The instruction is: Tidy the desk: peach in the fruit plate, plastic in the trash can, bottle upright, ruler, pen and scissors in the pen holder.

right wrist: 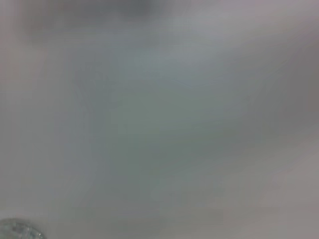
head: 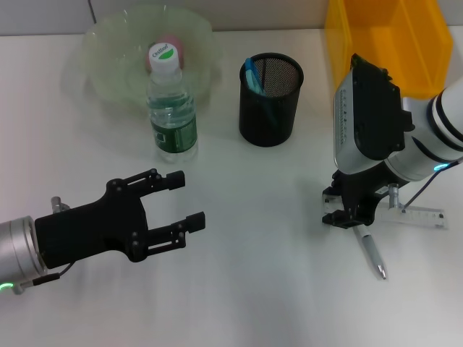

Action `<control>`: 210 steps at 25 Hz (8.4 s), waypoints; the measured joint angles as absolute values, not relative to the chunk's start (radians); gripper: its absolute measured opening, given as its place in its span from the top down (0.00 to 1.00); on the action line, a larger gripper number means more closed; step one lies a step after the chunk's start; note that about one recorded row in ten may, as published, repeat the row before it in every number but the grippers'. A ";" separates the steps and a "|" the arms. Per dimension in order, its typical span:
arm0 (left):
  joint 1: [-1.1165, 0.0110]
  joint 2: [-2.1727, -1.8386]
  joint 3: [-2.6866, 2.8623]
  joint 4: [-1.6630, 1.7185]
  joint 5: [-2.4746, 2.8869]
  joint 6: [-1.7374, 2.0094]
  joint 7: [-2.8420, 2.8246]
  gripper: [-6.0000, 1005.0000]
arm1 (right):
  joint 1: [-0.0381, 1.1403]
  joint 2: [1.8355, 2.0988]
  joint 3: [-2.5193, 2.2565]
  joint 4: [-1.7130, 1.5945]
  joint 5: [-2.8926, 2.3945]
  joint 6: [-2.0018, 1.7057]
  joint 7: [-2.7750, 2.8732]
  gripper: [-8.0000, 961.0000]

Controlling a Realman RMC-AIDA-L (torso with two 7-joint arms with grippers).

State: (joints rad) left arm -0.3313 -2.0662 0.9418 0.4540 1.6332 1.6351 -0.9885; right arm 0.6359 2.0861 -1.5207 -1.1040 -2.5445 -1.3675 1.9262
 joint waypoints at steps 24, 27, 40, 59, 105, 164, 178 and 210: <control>-0.327 -2.064 0.938 0.463 1.629 1.624 -0.988 0.25 | 0.481 2.089 -1.316 -1.518 -2.315 -1.408 1.984 0.60; -0.328 -2.064 0.937 0.463 1.629 1.622 -0.988 0.25 | 0.477 2.086 -1.243 -1.530 -2.199 -1.363 1.984 0.60; -0.342 -2.067 0.937 0.462 1.628 1.614 -0.987 0.25 | 0.508 2.086 -1.374 -1.437 -1.901 -0.922 1.947 0.60; -0.327 -2.066 0.936 0.457 1.628 1.613 -0.986 0.25 | 0.513 2.090 -1.630 -1.137 -1.344 -0.586 1.396 0.60; -0.324 -2.066 0.913 0.466 1.626 1.614 -1.001 0.25 | 0.243 2.083 -1.400 -1.375 -1.399 -0.995 1.668 0.40; -0.331 -2.069 0.920 0.457 1.627 1.606 -0.895 0.25 | 0.667 2.085 -1.174 -1.122 -2.660 -1.584 2.822 0.41; -0.331 -2.069 0.920 0.456 1.629 1.606 -0.872 0.25 | 0.700 2.086 -1.207 -0.983 -2.614 -1.453 2.833 0.42; -0.324 -2.069 0.917 0.454 1.627 1.574 -0.870 0.25 | 0.783 2.084 -1.296 -0.951 -2.678 -1.451 2.897 0.41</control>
